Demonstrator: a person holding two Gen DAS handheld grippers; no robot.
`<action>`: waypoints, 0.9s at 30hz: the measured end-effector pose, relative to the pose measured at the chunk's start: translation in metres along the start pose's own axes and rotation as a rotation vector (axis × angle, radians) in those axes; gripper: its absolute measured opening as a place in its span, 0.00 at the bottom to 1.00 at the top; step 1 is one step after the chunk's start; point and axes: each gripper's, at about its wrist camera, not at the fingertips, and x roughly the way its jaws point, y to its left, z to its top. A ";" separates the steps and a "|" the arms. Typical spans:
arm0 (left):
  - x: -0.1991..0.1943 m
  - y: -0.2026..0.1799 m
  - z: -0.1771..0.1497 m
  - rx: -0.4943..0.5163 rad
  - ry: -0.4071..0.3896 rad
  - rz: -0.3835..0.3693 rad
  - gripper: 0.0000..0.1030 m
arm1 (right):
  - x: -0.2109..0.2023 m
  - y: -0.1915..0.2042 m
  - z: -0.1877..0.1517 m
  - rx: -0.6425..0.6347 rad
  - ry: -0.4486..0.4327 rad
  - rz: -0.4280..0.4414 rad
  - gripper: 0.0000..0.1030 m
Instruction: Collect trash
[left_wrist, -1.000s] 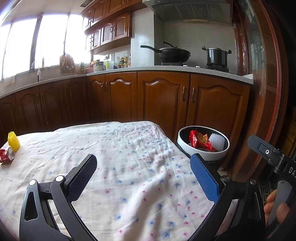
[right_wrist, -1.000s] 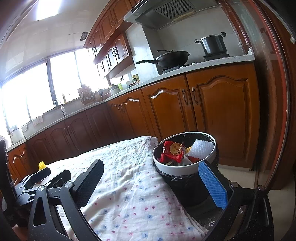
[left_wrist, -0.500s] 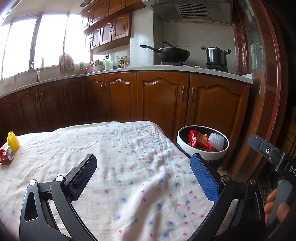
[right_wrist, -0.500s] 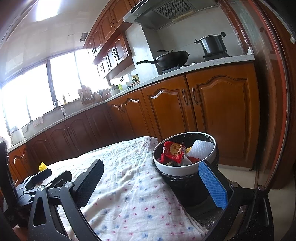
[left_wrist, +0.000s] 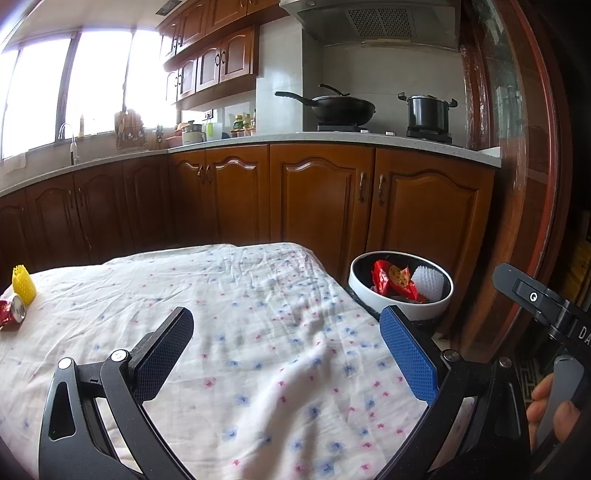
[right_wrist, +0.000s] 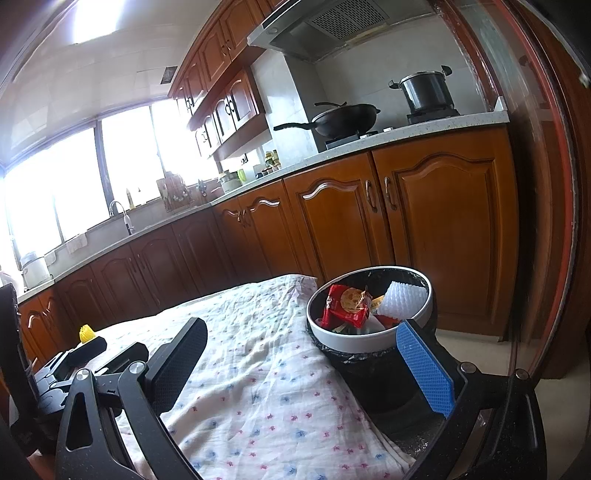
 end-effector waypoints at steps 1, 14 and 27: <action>0.000 0.000 0.000 -0.001 0.001 -0.002 1.00 | 0.000 0.000 0.000 0.002 0.000 0.000 1.00; 0.001 0.000 0.000 0.000 0.006 -0.005 1.00 | 0.000 0.002 0.002 -0.003 0.001 0.002 1.00; 0.005 0.002 0.001 -0.002 0.016 -0.015 1.00 | 0.010 0.001 0.005 0.018 0.017 0.007 1.00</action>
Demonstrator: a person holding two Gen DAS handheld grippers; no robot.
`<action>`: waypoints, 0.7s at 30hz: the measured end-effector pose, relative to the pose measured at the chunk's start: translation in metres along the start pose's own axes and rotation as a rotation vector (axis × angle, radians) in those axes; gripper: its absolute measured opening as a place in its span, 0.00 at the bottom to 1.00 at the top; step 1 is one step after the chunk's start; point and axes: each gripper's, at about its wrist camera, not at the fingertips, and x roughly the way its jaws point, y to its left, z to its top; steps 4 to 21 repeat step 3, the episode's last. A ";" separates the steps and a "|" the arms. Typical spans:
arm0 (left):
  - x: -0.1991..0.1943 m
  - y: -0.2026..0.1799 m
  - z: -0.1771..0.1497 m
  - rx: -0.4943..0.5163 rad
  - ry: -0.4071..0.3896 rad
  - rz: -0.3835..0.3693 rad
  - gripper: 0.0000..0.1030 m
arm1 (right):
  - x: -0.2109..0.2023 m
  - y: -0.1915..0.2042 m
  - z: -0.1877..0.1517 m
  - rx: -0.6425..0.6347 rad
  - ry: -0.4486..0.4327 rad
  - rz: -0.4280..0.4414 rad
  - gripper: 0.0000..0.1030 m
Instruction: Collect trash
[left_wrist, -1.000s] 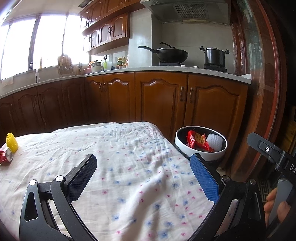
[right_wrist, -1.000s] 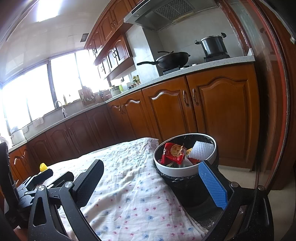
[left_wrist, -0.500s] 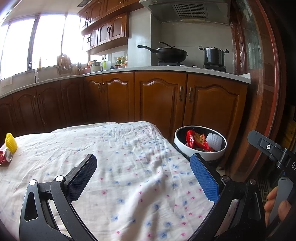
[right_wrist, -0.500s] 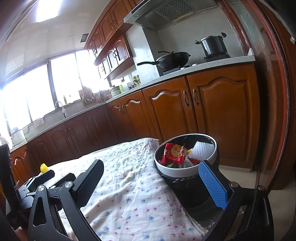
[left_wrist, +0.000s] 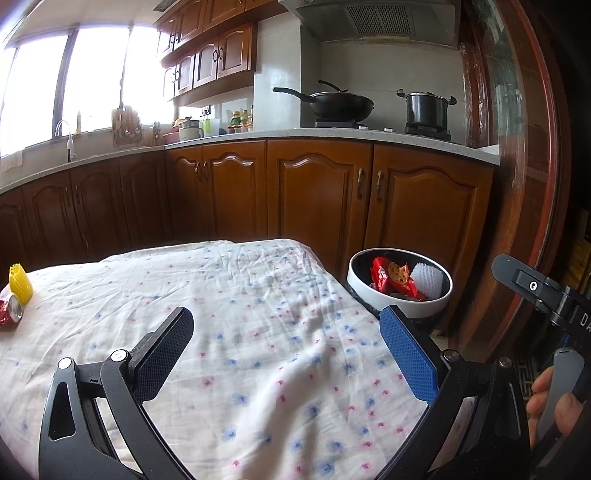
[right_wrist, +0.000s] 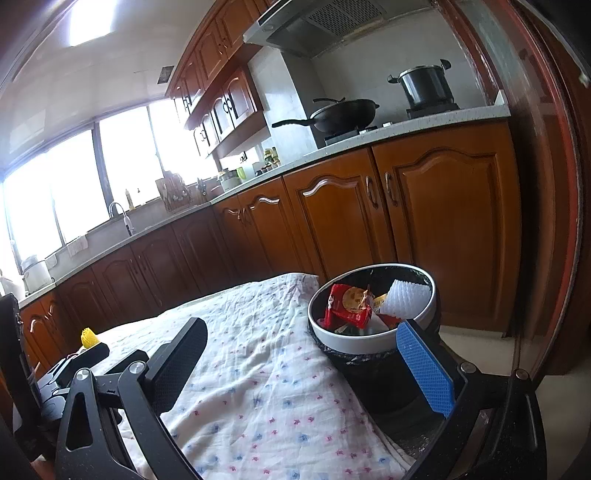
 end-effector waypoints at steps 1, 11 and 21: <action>0.001 0.000 0.000 -0.002 0.003 -0.001 1.00 | 0.001 -0.002 0.000 0.003 0.003 0.001 1.00; 0.003 0.002 0.000 -0.003 0.007 -0.004 1.00 | 0.005 0.000 0.000 0.005 0.010 -0.001 1.00; 0.003 0.002 0.000 -0.003 0.007 -0.004 1.00 | 0.005 0.000 0.000 0.005 0.010 -0.001 1.00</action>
